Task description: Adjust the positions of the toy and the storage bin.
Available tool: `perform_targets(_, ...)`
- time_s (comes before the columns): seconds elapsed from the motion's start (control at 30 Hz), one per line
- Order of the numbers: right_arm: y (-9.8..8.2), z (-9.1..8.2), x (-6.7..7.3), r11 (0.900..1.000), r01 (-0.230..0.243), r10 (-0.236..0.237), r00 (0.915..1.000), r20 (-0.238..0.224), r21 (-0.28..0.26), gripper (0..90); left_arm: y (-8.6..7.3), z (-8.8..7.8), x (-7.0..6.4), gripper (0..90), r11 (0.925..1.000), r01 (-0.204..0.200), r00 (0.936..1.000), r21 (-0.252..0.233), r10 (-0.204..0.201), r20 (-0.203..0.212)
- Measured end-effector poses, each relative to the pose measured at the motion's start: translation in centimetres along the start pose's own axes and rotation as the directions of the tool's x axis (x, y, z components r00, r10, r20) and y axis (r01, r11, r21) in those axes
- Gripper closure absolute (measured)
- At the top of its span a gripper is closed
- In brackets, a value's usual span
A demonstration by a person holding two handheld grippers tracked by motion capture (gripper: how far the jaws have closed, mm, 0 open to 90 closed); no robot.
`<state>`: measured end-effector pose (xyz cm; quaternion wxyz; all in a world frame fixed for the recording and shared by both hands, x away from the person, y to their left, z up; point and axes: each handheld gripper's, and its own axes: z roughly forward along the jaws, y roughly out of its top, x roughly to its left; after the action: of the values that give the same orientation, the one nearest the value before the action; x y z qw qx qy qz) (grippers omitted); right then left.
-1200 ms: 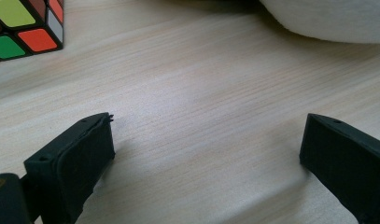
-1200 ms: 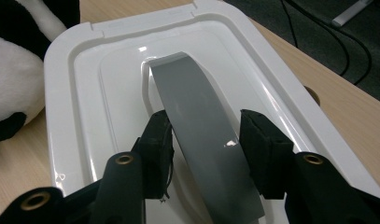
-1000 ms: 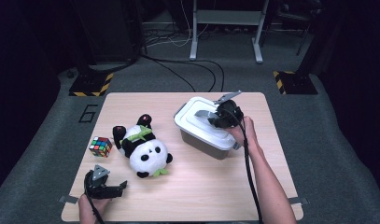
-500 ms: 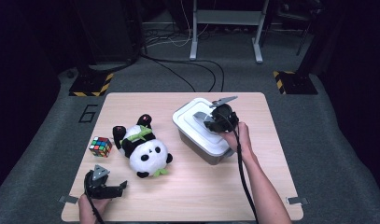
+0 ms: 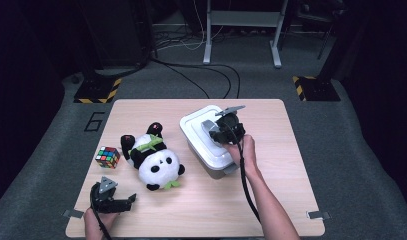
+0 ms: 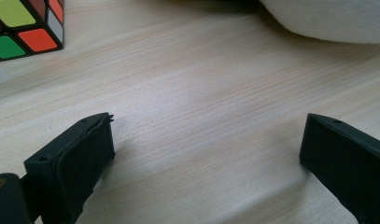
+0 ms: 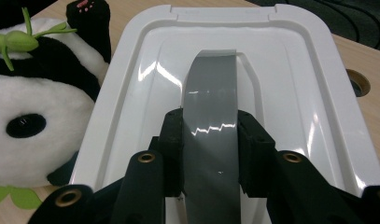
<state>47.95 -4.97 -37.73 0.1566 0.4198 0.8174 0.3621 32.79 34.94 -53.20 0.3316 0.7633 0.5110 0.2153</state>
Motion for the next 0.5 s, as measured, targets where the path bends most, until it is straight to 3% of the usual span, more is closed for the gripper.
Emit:
perform_targets(0.13, 0.2, 0.4, 0.7, 0.999, -0.033, 0.033, 0.9994, -0.012, -0.01, 67.2, 0.0, 0.0, 0.0, 3.0, 1.0, 0.0, 1.0, 0.0, 0.0, 0.0)
perform_targets(0.5, 1.1, 1.7, 2.2, 1.0, -0.01, 0.01, 0.9985, -0.054, -0.01, 67.7, 0.0, 0.0, 0.0, 3.0, 1.0, 0.0, 1.0, 0.0, 0.0, 0.0)
